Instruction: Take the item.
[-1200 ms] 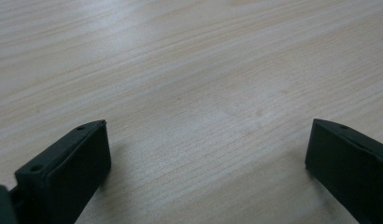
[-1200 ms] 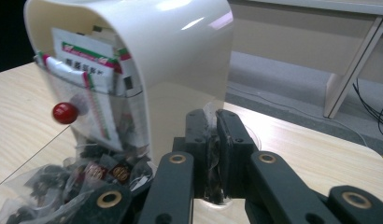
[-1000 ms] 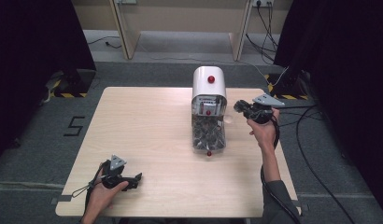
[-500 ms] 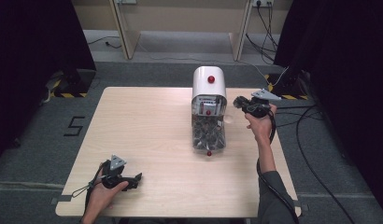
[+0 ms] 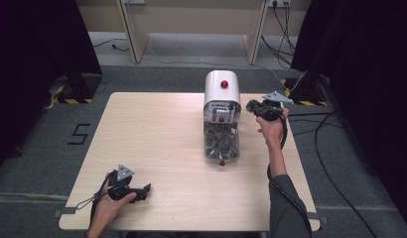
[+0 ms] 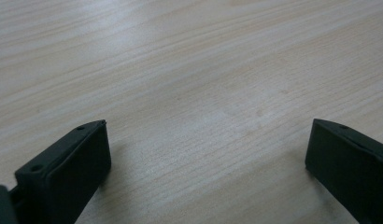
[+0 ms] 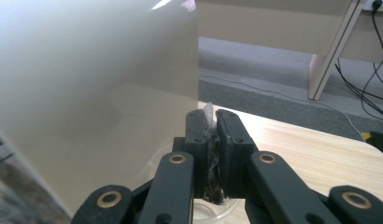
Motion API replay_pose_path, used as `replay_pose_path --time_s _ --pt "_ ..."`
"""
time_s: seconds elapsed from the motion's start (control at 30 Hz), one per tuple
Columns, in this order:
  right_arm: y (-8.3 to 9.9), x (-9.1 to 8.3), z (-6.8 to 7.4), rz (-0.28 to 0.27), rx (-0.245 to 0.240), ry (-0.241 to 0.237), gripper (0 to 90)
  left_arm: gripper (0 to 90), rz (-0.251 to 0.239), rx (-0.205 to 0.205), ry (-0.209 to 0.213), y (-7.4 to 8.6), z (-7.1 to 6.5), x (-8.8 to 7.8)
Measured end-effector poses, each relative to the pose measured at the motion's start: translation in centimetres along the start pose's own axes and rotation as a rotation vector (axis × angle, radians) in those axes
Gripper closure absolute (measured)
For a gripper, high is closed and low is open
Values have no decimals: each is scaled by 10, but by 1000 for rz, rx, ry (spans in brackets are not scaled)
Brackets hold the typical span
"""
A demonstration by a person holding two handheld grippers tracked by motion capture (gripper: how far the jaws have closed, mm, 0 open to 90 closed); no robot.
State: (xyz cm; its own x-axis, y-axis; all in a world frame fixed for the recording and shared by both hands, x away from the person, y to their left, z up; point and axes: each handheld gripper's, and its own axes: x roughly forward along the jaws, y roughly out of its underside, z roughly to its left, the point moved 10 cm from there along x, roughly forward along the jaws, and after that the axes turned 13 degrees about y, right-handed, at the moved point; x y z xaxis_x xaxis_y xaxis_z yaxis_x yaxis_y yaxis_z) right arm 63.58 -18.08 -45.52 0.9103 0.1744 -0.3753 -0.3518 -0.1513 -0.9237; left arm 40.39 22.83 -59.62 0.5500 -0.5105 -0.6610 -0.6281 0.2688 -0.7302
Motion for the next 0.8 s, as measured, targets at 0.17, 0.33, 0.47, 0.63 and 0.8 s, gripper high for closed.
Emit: replay_pose_path --time_s 0.17,0.33,0.47,0.63,0.8 --pt "2 7 1 15 0 14 838 0 0 0 0 0 0 0" --pt "5 14 2 29 -5 30 837 0 0 0 0 0 0 0" --pt "9 18 1 41 2 34 836 0 0 0 0 0 0 0" --pt "12 21 2 47 2 33 833 0 0 0 0 0 0 0" --pt "17 23 3 54 14 26 820 0 0 0 0 0 0 0"
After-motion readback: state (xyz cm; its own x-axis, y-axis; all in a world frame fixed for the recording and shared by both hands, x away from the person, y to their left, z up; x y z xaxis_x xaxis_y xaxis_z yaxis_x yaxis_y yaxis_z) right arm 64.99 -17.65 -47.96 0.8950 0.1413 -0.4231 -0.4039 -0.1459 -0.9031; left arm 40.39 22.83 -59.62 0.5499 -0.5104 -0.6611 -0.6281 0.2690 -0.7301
